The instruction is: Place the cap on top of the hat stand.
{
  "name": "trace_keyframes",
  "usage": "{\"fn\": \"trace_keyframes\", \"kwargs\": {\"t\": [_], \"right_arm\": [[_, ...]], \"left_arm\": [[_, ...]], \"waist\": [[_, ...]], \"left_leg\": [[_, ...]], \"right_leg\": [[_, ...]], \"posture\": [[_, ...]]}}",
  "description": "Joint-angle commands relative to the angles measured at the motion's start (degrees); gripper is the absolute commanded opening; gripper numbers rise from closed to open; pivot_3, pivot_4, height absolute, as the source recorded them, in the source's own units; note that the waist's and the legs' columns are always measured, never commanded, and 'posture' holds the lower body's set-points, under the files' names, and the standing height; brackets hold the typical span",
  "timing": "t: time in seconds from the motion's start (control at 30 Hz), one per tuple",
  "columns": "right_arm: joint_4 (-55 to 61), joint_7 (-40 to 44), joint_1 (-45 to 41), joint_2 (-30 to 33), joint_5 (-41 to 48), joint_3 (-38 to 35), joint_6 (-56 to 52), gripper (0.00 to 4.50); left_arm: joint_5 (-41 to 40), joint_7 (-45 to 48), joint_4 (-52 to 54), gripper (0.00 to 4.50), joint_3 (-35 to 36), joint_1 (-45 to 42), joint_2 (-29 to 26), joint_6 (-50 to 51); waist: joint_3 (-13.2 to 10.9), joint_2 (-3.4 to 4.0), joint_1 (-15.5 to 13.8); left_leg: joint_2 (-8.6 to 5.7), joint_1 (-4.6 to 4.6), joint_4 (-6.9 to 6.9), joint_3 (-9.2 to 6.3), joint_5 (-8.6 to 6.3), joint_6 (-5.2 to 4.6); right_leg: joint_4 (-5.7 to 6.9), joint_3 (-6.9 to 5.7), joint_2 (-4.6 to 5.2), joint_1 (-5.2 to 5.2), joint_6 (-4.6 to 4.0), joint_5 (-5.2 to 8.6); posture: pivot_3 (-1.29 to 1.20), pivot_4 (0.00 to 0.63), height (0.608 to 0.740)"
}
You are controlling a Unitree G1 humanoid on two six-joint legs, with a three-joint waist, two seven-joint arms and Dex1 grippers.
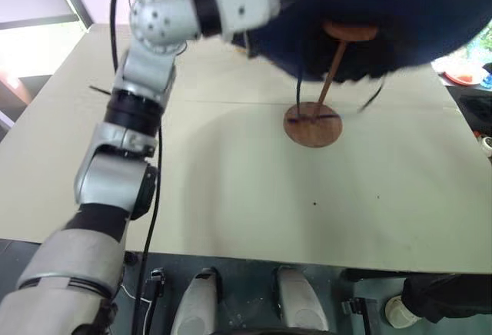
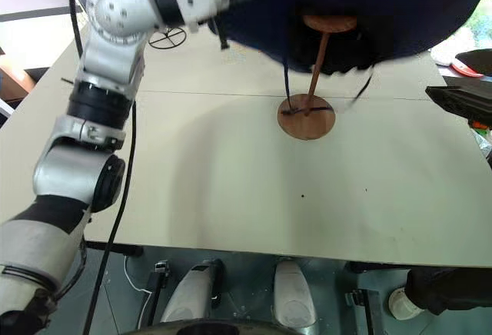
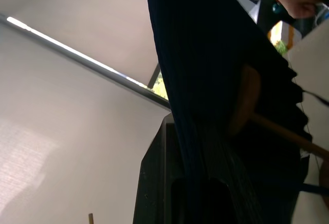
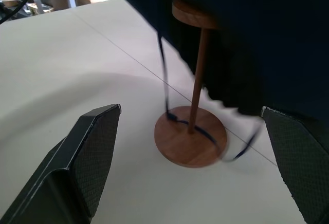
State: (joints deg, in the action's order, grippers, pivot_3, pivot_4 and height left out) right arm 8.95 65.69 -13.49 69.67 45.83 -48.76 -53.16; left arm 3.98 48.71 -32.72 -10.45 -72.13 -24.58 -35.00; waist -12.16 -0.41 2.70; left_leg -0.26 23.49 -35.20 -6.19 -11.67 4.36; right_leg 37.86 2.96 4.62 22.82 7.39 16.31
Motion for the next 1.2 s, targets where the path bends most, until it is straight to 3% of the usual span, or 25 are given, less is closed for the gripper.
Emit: {"fn": "trace_keyframes", "kwargs": {"t": [0.03,0.2,0.27,0.33,0.77,0.97,1.2], "right_arm": [[1.16,-0.53,0.6,0.2,0.45,-3.52,-0.1,4.5],[0.63,-0.51,2.76,-0.06,-0.94,-2.97,1.62,4.5],[-0.13,-0.57,3.12,0.07,-1.55,-2.35,2.56,4.5],[-1.29,-0.83,2.84,0.36,-1.91,-1.62,3.24,4.5],[-3.99,-0.14,2.48,1.01,-3.25,0.16,5.46,4.5],[-1.85,4.22,10.3,0.77,-5.74,-6.75,4.25,4.5],[2.72,7.06,20.27,-2.07,-7.64,-16.15,2.46,4.5]], "left_arm": [[8.06,-5.51,2.43,0.09,-0.19,3.86,-4.62,-12.2],[38.11,-29.92,1.84,0.09,-2.89,8.15,-10.57,-32.0],[51.18,-43.86,2.74,0.09,-6.09,8.11,-12.62,-32.19],[57.43,-53.38,0.51,0.09,-8.69,7.32,-13.17,-30.11],[76.13,-83.95,-8.51,0.09,-26.93,-4.0,-12.01,-21.3],[82.32,-94.71,-7.0,0.09,-35.16,-5.96,-15.47,-21.66],[85.21,-101.9,-6.05,0.09,-39.51,-6.92,-18.36,-20.57]], "waist": [[0.01,0.01,-0.18],[0.0,-0.01,-0.53],[-0.01,-0.02,-0.91],[0.01,0.01,-1.24],[-0.01,-0.03,-1.59],[0.0,-0.03,-1.83],[-0.03,-0.09,-1.94]], "left_leg": [[0.0,-0.02,-0.02,0.0,0.0,0.0],[-0.01,-0.03,-0.15,-0.01,0.0,0.01],[-0.02,0.0,-0.16,-0.01,0.02,0.04],[-0.02,0.0,-0.16,-0.01,0.03,0.05],[-0.03,0.12,-0.02,0.04,0.04,0.08],[-0.04,0.27,-0.04,0.06,0.04,0.08],[-0.07,0.47,-0.16,0.06,0.06,0.11]], "right_leg": [[0.01,0.0,0.0,-0.03,0.0,0.0],[-0.06,0.0,0.01,-0.17,0.12,-0.08],[-0.19,0.0,0.02,-0.21,0.22,-0.17],[-0.42,0.0,0.03,-0.33,0.32,-0.31],[-0.74,0.0,0.05,-0.25,0.42,-0.47],[-0.75,0.0,0.08,-0.14,0.43,-0.46],[-0.72,-0.02,0.1,-0.03,0.45,-0.47]], "posture": [[0.0,0.15,0.74],[0.0,0.15,0.74],[0.0,0.15,0.74],[0.0,0.15,0.74],[0.0,0.15,0.74],[0.0,0.15,0.74],[0.0,0.15,0.74]]}}
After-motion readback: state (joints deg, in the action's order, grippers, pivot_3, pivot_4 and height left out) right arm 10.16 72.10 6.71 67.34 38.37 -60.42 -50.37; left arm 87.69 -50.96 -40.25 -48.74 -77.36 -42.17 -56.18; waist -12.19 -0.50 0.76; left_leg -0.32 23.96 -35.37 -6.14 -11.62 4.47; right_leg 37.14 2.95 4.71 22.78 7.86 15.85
